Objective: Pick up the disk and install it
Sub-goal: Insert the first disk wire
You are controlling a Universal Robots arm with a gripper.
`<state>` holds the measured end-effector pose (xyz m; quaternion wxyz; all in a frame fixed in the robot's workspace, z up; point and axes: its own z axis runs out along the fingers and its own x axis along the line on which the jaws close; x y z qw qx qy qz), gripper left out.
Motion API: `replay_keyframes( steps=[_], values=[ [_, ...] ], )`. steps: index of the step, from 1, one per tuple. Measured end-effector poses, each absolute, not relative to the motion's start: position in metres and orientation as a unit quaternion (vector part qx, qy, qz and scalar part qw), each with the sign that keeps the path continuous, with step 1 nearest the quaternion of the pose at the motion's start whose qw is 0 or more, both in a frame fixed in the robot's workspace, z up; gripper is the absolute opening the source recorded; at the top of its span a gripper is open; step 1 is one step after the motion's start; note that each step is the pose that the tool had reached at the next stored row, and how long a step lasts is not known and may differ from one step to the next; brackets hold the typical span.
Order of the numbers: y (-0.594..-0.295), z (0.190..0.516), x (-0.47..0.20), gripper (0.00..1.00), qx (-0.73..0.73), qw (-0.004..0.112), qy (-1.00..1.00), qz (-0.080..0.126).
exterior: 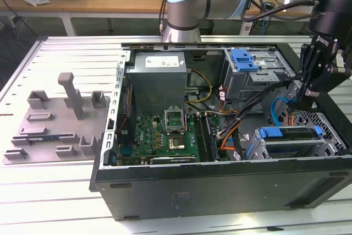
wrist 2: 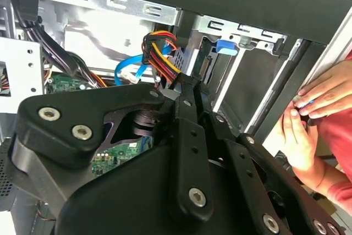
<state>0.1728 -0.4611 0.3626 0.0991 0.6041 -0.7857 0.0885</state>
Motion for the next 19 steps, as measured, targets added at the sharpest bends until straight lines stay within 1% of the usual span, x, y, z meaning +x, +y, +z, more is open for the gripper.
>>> replay_keyframes(
  steps=[14,19],
  values=[
    [-0.474,0.364,0.167,0.17,0.629,0.079,-0.770,0.074],
    [-0.482,0.365,0.164,0.17,0.636,0.075,-0.764,0.071]
  ],
)
